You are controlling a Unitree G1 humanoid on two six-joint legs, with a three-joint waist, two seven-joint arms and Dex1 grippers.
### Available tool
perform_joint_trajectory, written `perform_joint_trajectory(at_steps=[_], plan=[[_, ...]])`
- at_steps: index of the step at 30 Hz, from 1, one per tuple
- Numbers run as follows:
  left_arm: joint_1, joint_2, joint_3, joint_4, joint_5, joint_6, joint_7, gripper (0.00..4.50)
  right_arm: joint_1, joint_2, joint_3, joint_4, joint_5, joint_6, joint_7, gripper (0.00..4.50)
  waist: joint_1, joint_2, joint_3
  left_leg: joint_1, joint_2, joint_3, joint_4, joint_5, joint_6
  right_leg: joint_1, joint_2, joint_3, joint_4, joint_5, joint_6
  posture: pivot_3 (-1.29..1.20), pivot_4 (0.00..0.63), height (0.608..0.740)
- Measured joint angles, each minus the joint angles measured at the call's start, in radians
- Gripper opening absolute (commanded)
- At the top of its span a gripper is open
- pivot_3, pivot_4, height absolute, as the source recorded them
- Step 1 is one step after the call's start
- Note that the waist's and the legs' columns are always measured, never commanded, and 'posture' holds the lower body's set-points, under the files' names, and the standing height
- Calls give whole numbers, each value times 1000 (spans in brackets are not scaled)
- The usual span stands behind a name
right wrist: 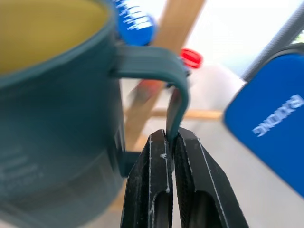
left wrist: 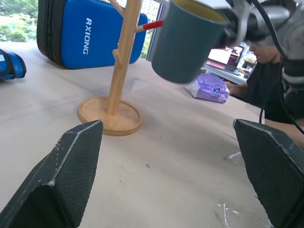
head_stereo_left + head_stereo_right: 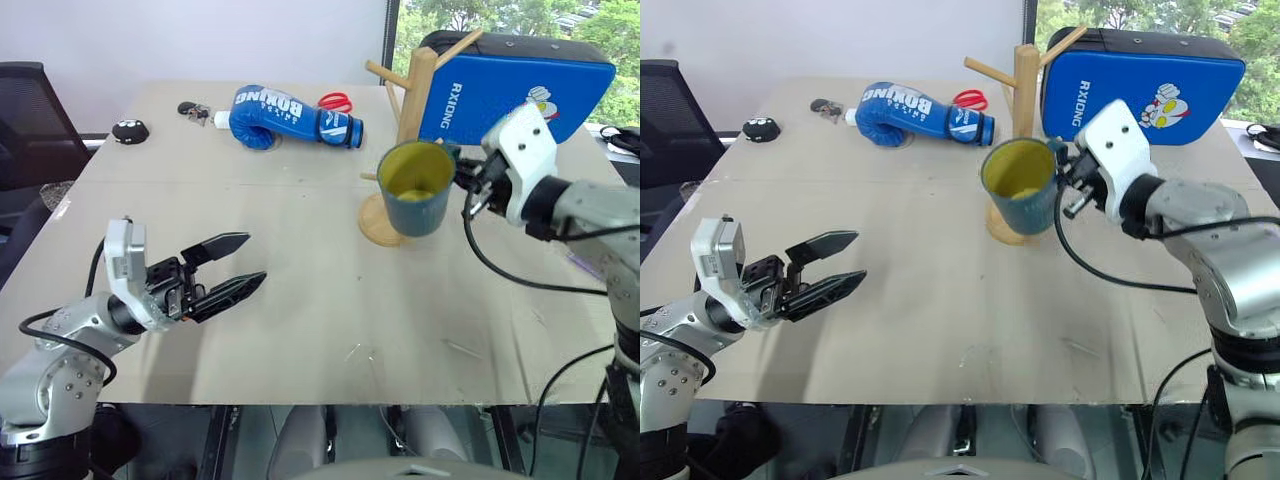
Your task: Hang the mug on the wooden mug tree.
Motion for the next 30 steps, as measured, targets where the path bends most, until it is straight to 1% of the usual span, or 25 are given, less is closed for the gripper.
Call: perform_joint_trajectory(at_steps=[3, 4, 5, 6, 7, 8, 10, 12, 13, 15, 17, 18, 20, 21, 22, 23, 26, 30], plan=[[7, -5, 4, -5, 0, -7, 7, 4500, -49, 23, 62, 81, -31, 7, -15, 33, -2, 0, 0, 0, 0, 0, 0, 0, 0, -1, 0, 0, 1, 0, 0, 0, 150, 740], [6, -8, 4, -6, 0, -10, 9, 4500, -74, 41, 90, 131, -47, 0, -17, 595, -3, 0, 0, 0, 0, 1, 0, 0, 0, -1, 0, 0, 1, 0, 0, 0, 150, 740], [5, -9, 4, -8, 0, -10, 9, 4500, -78, 44, 95, 140, -52, -4, -18, 879, -3, 0, 0, 0, 0, 1, 0, 0, 0, -1, 0, 0, 1, 0, 0, 0, 150, 740], [6, -10, 4, -10, 0, -12, 12, 4500, -84, 44, 109, 161, -62, -15, -15, 1267, -3, 0, 0, 0, 0, 1, 0, 0, 0, -1, 0, 0, 1, 0, 0, 0, 150, 740], [6, -11, 4, -14, 0, -12, 17, 4500, -86, 41, 120, 175, -71, -23, -15, 1837, -2, 0, 0, 0, 0, 1, 0, 0, 0, -1, 0, 0, 0, 0, 0, 0, 150, 740], [6, -11, 4, -16, -1, -12, 24, 4500, -85, 39, 126, 183, -82, -33, -14, 2231, -1, 0, 0, -1, 0, 1, 0, 0, 0, -1, 0, 0, 0, 0, 0, 0, 150, 740], [6, -12, 4, -23, -3, -9, 35, 4500, -77, 19, 121, 176, -85, -35, 1, 2231, 1, 0, 0, -1, 0, 0, 0, 0, 0, -1, 0, 0, 0, 0, 0, 0, 150, 740], [5, -13, 0, -45, -9, 0, 53, 4500, -23, -2, 68, 128, -57, -28, 28, 2231, 3, 0, 0, -2, 0, -1, 0, 0, 0, -1, 0, -1, 0, 1, 2, 0, 150, 740], [6, -13, -7, -57, -10, 5, 67, 4500, 26, -17, 21, 88, -32, -23, 51, 2231, 2, 0, 0, -2, 0, -1, -1, 0, 0, -1, 0, -1, 0, 2, 3, 0, 150, 740], [4, -13, -15, -57, -7, 7, 74, 4500, 59, -29, -7, 65, -15, -27, 68, 2231, 0, 0, 0, -2, 0, 0, -1, 0, 0, -1, 0, 0, 0, 2, 4, 0, 150, 740], [17, -13, -28, -78, 5, 7, 88, 4500, 207, -77, -117, -44, 27, -78, 132, 2231, 7, -1, 0, -2, 0, -3, -1, -1, 1, 0, 0, -3, -1, 2, 4, 0, 150, 740], [27, -12, -34, -77, 25, 5, 94, 4500, 302, -83, -187, -97, 61, -98, 173, 2506, 9, -1, 0, -2, 0, -3, -2, -1, 1, 0, 0, -3, -1, 1, 5, 0, 150, 740], [37, -11, -48, -71, 53, 1, 96, 4500, 493, -61, -347, -160, 152, -107, 246, 3093, 14, -1, 0, -2, 0, -3, -2, -1, 1, 0, 0, -3, -2, 2, 5, 0, 150, 740], [41, -8, -53, -68, 66, -1, 96, 4500, 593, -44, -415, -179, 174, -125, 275, 3598, 17, -1, 0, -1, 0, -3, -2, -1, 1, 1, 0, -3, -1, 2, 5, 0, 150, 740], [50, 0, -57, -60, 83, -5, 92, 4500, 735, -38, -480, -194, 168, -178, 310, 4100, 20, -1, 0, 0, 0, -3, -2, -1, 2, 2, 0, -3, -1, 1, 4, 0, 150, 740], [59, 7, -55, -46, 99, -9, 89, 4500, 828, -32, -515, -195, 156, -217, 332, 4450, 21, 0, 0, 1, 0, -1, -1, -1, 2, 2, 0, -2, -1, -1, 2, 0, 150, 740], [85, 27, -56, -28, 135, -19, 74, 4500, 988, 10, -583, -197, 121, -342, 362, 4450, 10, 0, 0, 4, 1, 0, 0, -1, 2, 4, 1, 0, -1, -3, 5, 0, 150, 740], [144, 50, -67, -9, 216, -61, 40, 4500, 1122, 33, -597, -193, 92, -476, 395, 4450, -2, -1, -1, 10, 2, 1, 0, -1, 1, 7, -1, 1, 0, -3, 5, 0, 150, 740]])
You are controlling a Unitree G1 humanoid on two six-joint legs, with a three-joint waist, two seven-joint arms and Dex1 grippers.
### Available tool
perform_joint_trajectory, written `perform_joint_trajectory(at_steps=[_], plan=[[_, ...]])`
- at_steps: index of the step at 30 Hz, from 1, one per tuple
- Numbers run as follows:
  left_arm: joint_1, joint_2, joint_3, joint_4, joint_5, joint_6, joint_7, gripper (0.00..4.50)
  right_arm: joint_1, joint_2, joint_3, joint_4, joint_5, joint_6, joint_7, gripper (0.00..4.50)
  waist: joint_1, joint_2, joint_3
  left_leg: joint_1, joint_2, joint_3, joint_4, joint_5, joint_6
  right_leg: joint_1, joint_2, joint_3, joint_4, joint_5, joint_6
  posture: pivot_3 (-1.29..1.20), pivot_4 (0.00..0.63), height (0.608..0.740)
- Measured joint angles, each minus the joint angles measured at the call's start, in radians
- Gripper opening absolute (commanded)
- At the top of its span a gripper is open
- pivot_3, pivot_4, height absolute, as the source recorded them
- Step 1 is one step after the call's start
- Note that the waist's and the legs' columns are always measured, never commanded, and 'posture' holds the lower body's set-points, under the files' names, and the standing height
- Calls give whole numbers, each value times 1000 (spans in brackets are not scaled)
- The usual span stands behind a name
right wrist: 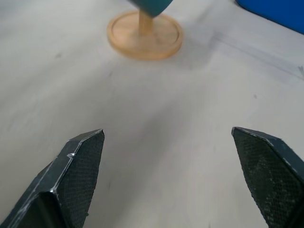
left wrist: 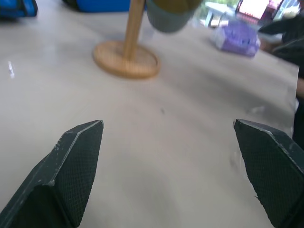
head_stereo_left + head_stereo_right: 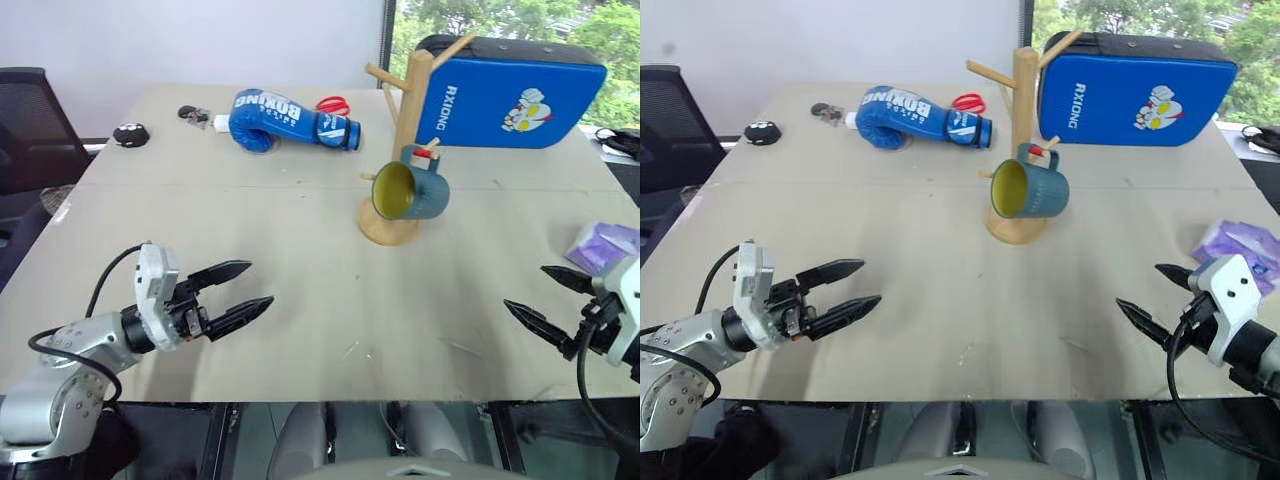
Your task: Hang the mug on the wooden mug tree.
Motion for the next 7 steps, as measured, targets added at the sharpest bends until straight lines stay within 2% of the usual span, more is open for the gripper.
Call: perform_joint_trajectory(at_steps=[7], plan=[[-11, -1, -4, 19, 22, -7, -11, 4500, 41, 8, 1, 47, -18, -111, 1, 4450, 5, 0, 0, -4, -1, -1, -1, 0, 0, -2, -6, -2, 0, 2, -4, 0, 150, 740]])
